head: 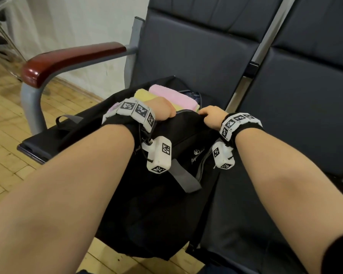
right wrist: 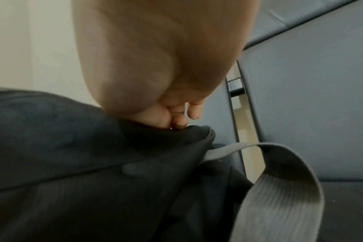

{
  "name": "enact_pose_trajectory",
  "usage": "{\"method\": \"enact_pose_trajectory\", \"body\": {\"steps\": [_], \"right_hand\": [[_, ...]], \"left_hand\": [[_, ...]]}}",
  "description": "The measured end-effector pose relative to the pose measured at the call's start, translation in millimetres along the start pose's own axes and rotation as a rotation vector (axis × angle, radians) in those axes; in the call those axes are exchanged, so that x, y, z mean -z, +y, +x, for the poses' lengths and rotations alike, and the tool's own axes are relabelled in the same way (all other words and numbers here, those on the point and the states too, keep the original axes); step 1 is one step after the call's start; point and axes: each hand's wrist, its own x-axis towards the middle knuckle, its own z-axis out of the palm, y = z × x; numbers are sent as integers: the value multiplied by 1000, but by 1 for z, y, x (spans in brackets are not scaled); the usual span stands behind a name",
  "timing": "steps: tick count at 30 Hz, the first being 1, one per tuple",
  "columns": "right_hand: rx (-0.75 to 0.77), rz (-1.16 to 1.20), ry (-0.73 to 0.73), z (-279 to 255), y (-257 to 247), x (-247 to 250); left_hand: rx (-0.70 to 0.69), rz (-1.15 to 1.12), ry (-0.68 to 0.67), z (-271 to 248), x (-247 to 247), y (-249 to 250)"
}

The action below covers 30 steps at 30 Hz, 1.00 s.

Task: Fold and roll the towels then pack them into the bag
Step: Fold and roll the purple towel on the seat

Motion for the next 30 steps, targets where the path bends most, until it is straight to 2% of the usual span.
{"method": "enact_pose_trajectory", "body": {"steps": [4,8,10,12,17,21,25,26,27,30], "right_hand": [[-67,140,39,-10,1,8],[-3,471,-21,-8,-1,2],[1,470,14,-7,-2,0],[-7,454,109,-8,-1,0],[43,228,426,-10,6,1],[-26,242,640,-5,-16,15],[13,386,755,4,-61,27],[24,433,733,8,-71,24],[41,463,650,9,-80,19],[117,353,235,6,-104,-6]], "left_hand": [[-59,-61,-13,-1,-2,-2],[-53,-98,-9,-1,-3,0],[-17,-105,-12,-1,-4,2],[-7,-133,-8,0,-4,1],[-59,-205,26,-5,-3,-3],[-15,-375,95,-5,0,-8],[-5,-528,226,-14,21,-22],[17,-531,263,-16,27,-28],[51,-490,294,-17,30,-35],[171,-277,288,-25,26,-58]]}}
